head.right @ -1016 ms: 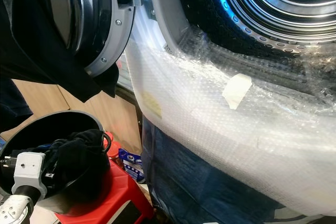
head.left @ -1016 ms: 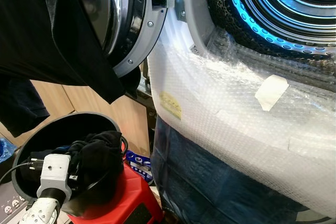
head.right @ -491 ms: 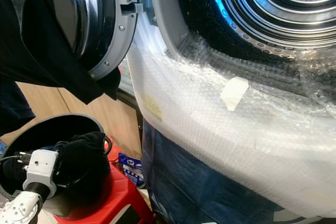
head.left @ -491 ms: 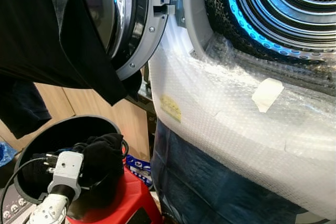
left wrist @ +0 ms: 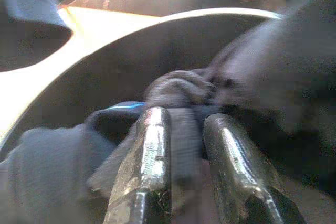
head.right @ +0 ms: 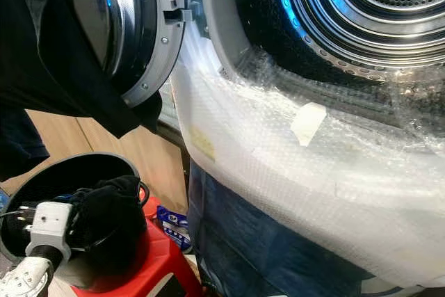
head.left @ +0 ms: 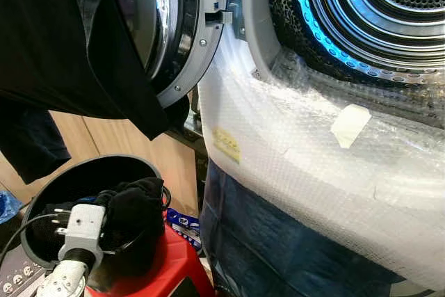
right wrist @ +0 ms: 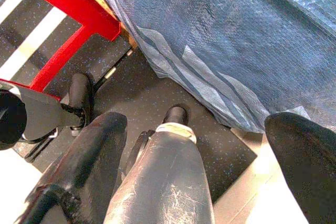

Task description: Clothes washing

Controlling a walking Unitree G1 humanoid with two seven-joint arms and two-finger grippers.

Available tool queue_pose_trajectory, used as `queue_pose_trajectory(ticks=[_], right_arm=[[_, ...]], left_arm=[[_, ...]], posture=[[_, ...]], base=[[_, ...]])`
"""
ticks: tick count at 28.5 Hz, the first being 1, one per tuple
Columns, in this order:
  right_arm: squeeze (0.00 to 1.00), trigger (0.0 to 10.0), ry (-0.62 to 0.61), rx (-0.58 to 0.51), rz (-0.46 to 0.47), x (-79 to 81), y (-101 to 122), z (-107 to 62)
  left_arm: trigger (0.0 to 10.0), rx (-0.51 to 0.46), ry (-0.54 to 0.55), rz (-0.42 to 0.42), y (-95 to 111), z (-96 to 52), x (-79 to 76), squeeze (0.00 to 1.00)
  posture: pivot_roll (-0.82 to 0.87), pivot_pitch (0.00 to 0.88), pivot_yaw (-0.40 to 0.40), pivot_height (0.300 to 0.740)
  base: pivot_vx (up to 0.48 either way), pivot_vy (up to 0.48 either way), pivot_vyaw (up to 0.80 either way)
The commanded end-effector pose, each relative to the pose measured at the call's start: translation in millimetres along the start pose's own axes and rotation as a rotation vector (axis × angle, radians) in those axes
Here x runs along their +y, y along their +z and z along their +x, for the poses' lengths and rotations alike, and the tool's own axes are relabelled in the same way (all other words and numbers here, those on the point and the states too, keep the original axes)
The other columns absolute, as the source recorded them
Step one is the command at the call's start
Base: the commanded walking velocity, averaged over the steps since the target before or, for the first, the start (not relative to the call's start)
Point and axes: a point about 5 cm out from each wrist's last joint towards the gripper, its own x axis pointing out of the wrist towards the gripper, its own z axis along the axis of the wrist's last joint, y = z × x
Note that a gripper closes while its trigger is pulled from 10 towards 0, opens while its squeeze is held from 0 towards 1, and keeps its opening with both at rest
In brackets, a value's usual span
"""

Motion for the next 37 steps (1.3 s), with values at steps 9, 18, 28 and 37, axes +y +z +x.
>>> queue_pose_trajectory(ticks=[9, 18, 28, 37], right_arm=[[0.0, 10.0, 0.002, 0.011, 0.01, -0.4, -2, -0.2], [0.0, 10.0, 0.002, 0.004, 0.004, -1.0, 0, 0.1], [0.0, 10.0, 0.013, 0.006, -0.012, 2.2, 0, 0.3], [0.0, 10.0, 0.009, 0.005, -0.009, 1.8, 0, 0.2]], left_arm=[[10.0, 0.014, 0.111, -0.103, 0, 1.3, 17.0, 1.0], [10.0, 0.033, 0.086, -0.082, -1, 4.4, 7.9, 1.0], [10.0, 0.083, 0.107, -0.055, -10, 5.9, 7.7, 0.0], [0.0, 0.093, 0.094, -0.065, -13, 7.3, 2.7, 0.0]], posture=[[0.17, 0.024, 0.012, 0.74], [0.17, 0.027, 0.008, 0.74], [0.16, 0.03, 0.007, 0.74], [0.15, 0.04, 0.009, 0.74]], base=[[0.0, 0.0, 0.0], [0.0, 0.0, 0.0], [0.0, 0.0, 0.0], [0.0, 0.0, 0.0]])
